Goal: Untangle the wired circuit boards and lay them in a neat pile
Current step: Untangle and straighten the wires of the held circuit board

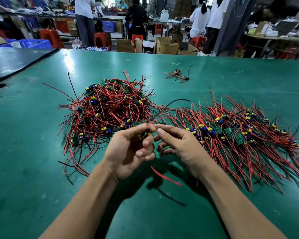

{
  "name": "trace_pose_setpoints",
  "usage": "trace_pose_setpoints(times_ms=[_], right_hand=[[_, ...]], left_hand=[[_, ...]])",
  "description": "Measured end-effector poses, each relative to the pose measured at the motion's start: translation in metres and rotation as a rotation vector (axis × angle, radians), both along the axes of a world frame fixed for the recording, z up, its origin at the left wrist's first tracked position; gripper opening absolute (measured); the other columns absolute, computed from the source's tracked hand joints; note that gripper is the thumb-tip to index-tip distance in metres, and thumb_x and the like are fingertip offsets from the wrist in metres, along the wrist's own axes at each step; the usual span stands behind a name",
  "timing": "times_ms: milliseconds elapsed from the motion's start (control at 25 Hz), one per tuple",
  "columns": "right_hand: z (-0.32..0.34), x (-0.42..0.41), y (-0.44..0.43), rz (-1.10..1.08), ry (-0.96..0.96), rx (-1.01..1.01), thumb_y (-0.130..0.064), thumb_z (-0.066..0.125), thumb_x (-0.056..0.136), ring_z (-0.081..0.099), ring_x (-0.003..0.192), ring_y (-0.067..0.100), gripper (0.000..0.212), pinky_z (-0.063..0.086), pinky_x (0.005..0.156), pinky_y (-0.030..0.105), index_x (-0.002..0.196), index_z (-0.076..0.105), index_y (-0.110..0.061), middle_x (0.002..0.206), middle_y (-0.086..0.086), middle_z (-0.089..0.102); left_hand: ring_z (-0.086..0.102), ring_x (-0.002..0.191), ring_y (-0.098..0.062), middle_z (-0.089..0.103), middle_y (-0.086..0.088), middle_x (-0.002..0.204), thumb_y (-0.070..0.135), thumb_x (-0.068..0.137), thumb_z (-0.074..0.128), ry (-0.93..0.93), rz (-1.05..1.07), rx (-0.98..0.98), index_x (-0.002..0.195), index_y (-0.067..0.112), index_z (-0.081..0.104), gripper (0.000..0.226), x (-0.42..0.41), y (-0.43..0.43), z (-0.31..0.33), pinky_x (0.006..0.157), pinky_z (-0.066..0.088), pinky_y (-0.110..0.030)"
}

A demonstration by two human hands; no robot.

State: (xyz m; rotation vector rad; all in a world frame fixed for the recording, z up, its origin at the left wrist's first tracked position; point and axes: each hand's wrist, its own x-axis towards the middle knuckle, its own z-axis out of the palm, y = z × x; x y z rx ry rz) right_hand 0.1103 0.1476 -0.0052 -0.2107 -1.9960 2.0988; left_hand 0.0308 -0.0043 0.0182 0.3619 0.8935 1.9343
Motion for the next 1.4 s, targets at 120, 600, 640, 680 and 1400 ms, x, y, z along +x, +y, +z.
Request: trace_pose_setpoints(times_ms=[120, 600, 640, 680, 1400], right_hand=[[-0.002, -0.003, -0.002, 0.069, 0.013, -0.120, -0.045, 0.071, 0.083, 0.053, 0.068, 0.005, 0.035, 0.048, 0.060, 0.018, 0.114, 0.075, -0.032, 0.092, -0.006, 0.069], [-0.001, -0.001, 0.007, -0.242, 0.089, 0.080, -0.039, 0.076, 0.083, 0.052, 0.050, -0.001, 0.035, 0.041, 0.051, 0.010, 0.080, 0.075, -0.004, 0.055, -0.011, 0.062], [0.000, 0.000, 0.007, -0.244, 0.082, 0.097, -0.036, 0.075, 0.085, 0.048, 0.048, -0.001, 0.034, 0.039, 0.049, 0.010, 0.080, 0.074, -0.002, 0.052, -0.012, 0.058], [0.000, 0.000, 0.008, -0.245, 0.068, 0.103, -0.034, 0.075, 0.087, 0.045, 0.046, 0.001, 0.033, 0.038, 0.047, 0.011, 0.080, 0.073, -0.002, 0.051, -0.012, 0.053], [0.004, -0.005, 0.015, -0.359, 0.039, -0.311, -0.042, 0.079, 0.069, 0.035, 0.040, 0.007, 0.028, 0.032, 0.040, 0.020, 0.066, 0.059, -0.023, 0.056, -0.004, 0.049]], left_hand=[[0.028, 0.031, -0.008, 0.036, 0.002, 0.050, 0.022, 0.088, 0.045, -0.113, -0.117, -0.022, 0.080, 0.008, 0.056, 0.019, 0.000, 0.003, -0.007, 0.039, 0.035, -0.021], [0.064, 0.059, -0.019, 0.071, -0.010, 0.083, 0.008, 0.090, 0.066, 0.519, 0.258, -0.414, 0.091, 0.010, 0.071, 0.005, 0.017, 0.019, -0.021, 0.060, 0.058, -0.032], [0.064, 0.062, -0.018, 0.072, -0.010, 0.083, 0.005, 0.091, 0.064, 0.570, 0.231, -0.427, 0.092, 0.010, 0.072, 0.009, 0.018, 0.018, -0.021, 0.065, 0.058, -0.033], [0.066, 0.065, -0.019, 0.074, -0.011, 0.085, 0.003, 0.093, 0.060, 0.572, 0.171, -0.420, 0.093, 0.009, 0.072, 0.013, 0.018, 0.018, -0.020, 0.068, 0.058, -0.032], [0.073, 0.088, -0.030, 0.071, -0.021, 0.109, 0.007, 0.084, 0.062, 0.254, -0.064, -0.181, 0.107, 0.004, 0.065, 0.023, 0.013, 0.013, -0.021, 0.082, 0.058, -0.037]])
